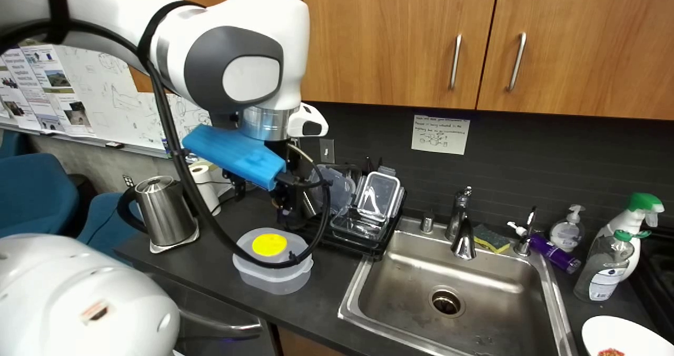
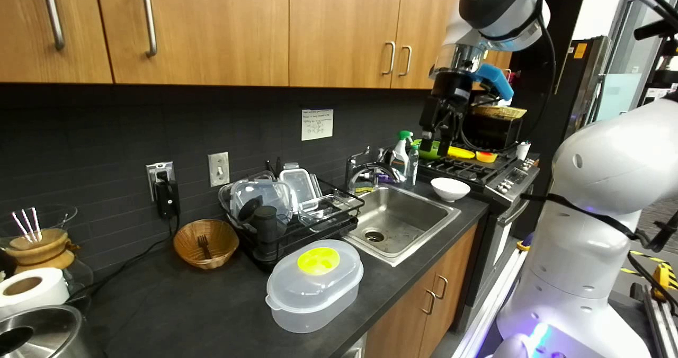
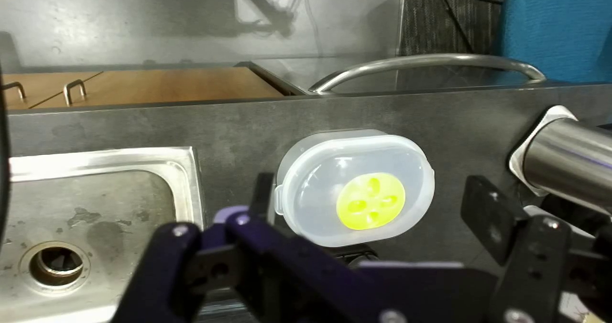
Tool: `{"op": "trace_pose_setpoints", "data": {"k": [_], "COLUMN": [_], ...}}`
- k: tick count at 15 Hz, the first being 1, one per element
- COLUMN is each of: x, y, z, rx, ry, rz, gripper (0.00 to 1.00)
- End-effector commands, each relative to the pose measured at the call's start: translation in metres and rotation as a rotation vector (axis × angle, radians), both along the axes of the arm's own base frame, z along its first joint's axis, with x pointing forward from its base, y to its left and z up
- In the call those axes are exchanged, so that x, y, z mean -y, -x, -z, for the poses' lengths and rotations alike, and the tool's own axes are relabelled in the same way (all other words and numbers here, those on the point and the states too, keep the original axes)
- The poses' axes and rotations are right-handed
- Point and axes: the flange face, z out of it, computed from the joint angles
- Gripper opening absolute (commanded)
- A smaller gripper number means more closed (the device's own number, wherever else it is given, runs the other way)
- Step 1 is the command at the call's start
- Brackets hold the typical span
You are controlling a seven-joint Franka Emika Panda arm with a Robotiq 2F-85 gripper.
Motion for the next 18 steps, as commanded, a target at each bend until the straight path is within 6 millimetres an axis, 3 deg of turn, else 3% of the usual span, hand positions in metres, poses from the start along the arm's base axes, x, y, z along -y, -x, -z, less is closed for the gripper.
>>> {"op": "trace_pose_setpoints", "data": {"k": [1,11,18], "x": [0.000,-0.009,-0.035], "y": [0.000,-0.005,-0.020], "z": [0.000,0.000,0.016], "rx": [-0.001,-0.014,-0.068], "ry": [0.000,0.064,0.173], "rz": [0.000,-0.033,-0.109], "gripper": [1.00,1.00,1.00]}}
